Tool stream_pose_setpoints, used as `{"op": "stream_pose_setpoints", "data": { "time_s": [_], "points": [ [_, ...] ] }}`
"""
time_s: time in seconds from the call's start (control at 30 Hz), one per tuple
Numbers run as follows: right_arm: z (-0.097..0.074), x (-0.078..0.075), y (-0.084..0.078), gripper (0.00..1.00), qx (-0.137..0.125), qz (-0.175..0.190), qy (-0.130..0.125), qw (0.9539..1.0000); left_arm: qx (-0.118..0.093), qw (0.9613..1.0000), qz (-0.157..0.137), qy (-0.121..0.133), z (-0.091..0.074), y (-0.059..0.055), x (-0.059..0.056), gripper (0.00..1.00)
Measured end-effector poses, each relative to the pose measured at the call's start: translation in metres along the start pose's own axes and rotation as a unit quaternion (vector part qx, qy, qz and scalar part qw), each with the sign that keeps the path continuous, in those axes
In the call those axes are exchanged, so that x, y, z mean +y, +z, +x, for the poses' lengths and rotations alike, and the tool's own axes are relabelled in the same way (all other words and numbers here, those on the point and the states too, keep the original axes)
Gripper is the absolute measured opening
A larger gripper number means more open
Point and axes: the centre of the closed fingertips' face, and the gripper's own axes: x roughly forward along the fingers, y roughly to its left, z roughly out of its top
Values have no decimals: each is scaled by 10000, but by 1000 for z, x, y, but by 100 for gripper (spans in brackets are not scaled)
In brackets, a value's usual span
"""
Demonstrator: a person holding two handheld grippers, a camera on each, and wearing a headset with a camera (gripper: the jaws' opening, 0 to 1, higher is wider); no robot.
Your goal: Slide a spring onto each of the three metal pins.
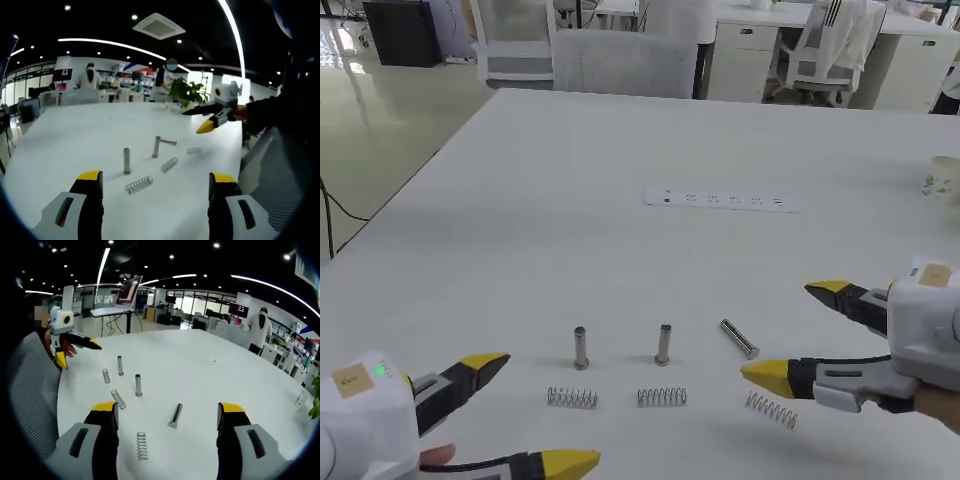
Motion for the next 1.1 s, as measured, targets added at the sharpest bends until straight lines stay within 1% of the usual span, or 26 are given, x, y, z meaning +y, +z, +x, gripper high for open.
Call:
{"op": "stream_pose_setpoints", "data": {
  "time_s": [0.2,0.37,0.47,0.7,0.9,0.97,1.1],
  "points": [
    [9,-4,5,78,63,-73,-1,10000,-27,10000,15,1,-2,3,-2,83],
    [20,-8,5,75,197,-138,28,9997,-64,10000,10,26,-3,5,-2,83],
    [26,-10,5,72,293,-151,30,9995,-60,10000,7,32,-4,5,-2,83],
    [40,-14,-2,66,521,-139,4,9985,-63,10000,-7,45,-5,5,-2,83],
    [50,-22,-6,59,740,-77,-55,9972,-58,10000,-15,24,-5,5,-2,82],
    [53,-23,-9,58,855,-38,-65,9963,-43,10000,-10,14,-5,4,-2,82],
    [59,-24,-16,52,1044,-7,-71,9945,-43,10000,-20,20,-6,3,-1,82]
  ]
}}
